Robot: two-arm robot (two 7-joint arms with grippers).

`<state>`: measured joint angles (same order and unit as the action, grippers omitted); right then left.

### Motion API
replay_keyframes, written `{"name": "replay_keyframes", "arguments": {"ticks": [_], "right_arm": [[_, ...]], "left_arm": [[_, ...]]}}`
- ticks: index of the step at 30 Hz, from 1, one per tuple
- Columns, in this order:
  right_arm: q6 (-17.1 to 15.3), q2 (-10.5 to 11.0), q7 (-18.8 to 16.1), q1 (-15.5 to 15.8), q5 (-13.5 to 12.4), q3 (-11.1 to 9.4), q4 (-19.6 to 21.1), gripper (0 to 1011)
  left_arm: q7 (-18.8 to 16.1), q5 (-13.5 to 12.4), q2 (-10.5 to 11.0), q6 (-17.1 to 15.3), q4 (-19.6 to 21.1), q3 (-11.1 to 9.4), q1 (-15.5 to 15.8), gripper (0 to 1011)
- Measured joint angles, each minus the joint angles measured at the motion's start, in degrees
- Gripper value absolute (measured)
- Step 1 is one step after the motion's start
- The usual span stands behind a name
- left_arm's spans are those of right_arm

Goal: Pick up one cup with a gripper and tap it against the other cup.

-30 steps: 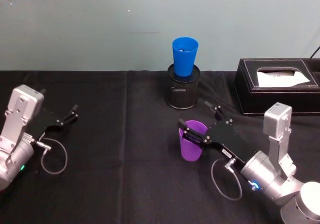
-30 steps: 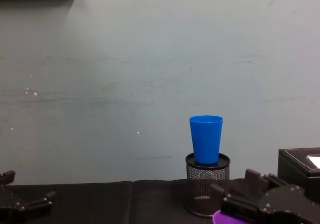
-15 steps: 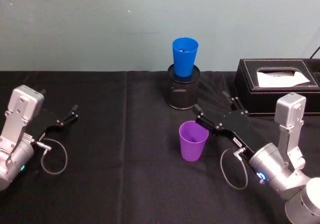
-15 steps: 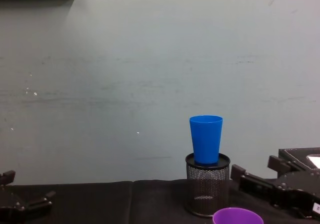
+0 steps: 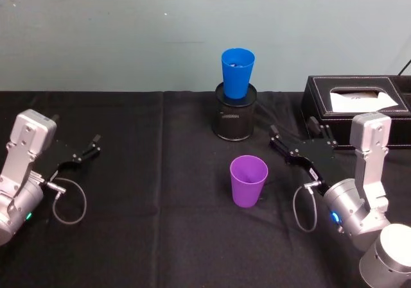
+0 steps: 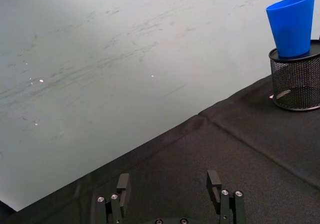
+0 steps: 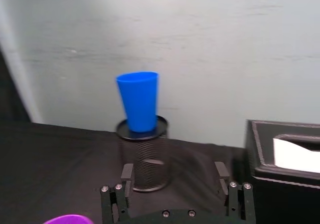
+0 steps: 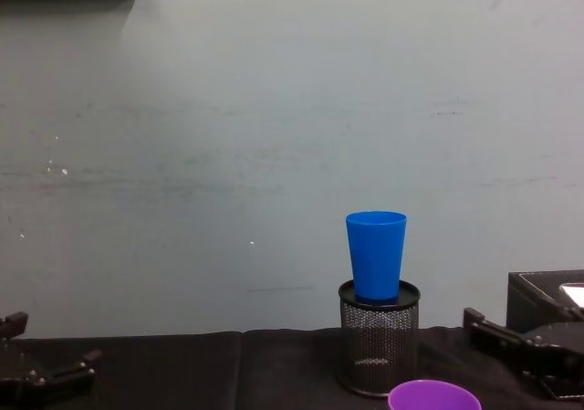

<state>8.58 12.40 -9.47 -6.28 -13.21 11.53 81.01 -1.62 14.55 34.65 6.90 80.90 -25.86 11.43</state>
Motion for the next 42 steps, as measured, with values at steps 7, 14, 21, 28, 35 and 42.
{"name": "replay_keyframes", "arguments": {"ticks": [7, 14, 21, 28, 35, 42], "right_arm": [[-3.3, -2.0, 5.5, -0.9, 4.3, -0.9, -1.9, 1000], [-4.4, -3.2, 6.5, -1.7, 6.0, -1.6, -4.1, 1000], [-4.4, -3.2, 6.3, -1.7, 6.0, -1.6, -4.2, 1000], [-4.4, -3.2, 6.3, -1.7, 6.0, -1.5, -4.0, 1000], [-4.4, -3.2, 6.4, -1.6, 6.0, -1.4, -4.0, 1002], [-4.4, -3.1, 6.4, -1.6, 6.0, -1.3, -3.9, 1002]], "left_arm": [[0.0, 0.0, 0.0, 0.0, 0.0, 0.0, 0.0, 1000], [0.0, 0.0, 0.0, 0.0, 0.0, 0.0, 0.0, 1000], [0.0, 0.0, 0.0, 0.0, 0.0, 0.0, 0.0, 1000], [0.0, 0.0, 0.0, 0.0, 0.0, 0.0, 0.0, 1000], [0.0, 0.0, 0.0, 0.0, 0.0, 0.0, 0.0, 1000], [0.0, 0.0, 0.0, 0.0, 0.0, 0.0, 0.0, 1000]]}}
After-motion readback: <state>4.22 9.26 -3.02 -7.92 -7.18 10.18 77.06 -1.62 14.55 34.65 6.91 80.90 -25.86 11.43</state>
